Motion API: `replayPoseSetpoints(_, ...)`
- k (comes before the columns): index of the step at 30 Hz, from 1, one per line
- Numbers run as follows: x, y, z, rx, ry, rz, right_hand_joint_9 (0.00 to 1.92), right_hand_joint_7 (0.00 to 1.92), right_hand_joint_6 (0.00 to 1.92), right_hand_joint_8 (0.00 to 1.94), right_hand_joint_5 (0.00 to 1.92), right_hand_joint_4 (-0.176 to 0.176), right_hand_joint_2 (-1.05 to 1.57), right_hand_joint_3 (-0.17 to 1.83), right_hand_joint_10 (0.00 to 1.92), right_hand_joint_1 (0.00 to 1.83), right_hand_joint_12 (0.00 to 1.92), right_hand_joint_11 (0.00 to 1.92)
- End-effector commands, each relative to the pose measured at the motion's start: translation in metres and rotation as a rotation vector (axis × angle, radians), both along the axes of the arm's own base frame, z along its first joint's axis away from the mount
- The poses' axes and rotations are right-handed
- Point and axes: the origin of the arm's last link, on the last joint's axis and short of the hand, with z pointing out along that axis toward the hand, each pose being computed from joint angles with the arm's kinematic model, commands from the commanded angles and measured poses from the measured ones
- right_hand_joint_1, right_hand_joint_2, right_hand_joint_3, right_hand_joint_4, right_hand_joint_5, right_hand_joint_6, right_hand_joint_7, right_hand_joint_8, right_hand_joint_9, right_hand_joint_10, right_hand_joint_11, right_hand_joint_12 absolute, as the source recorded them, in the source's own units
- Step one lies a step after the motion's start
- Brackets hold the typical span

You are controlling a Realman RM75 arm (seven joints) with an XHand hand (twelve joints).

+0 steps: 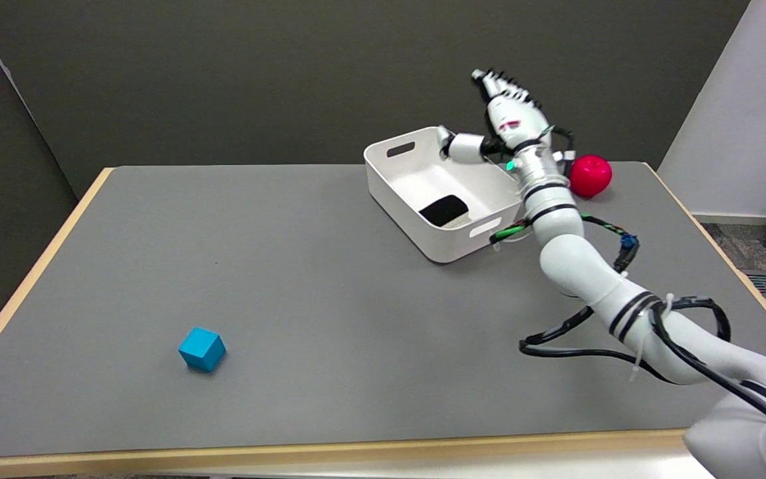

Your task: Place the blackboard eraser into the white container.

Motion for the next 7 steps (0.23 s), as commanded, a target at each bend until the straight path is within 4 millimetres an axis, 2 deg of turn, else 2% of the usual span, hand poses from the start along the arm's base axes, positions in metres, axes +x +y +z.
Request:
replayPoseSetpoints(1,0.055,0.101,0.067,-0.071,-0.393,0.514,0.03,0.10,0.27,0.25,0.08,-0.026,0.65,0.95,0.69,0.43,1.22,0.06)
replayPoseSetpoints(4,0.044,0.117,0.087,-0.087,-0.504,0.584,0.05,0.10,0.28,0.27,0.08,-0.026,0.65,0.95,0.70,0.42,1.23,0.07)
replayPoseSetpoints(7,0.029,0.133,0.118,-0.109,-0.629,0.652,0.07,0.11,0.28,0.29,0.08,-0.025,0.66,0.95,0.71,0.42,1.24,0.08)
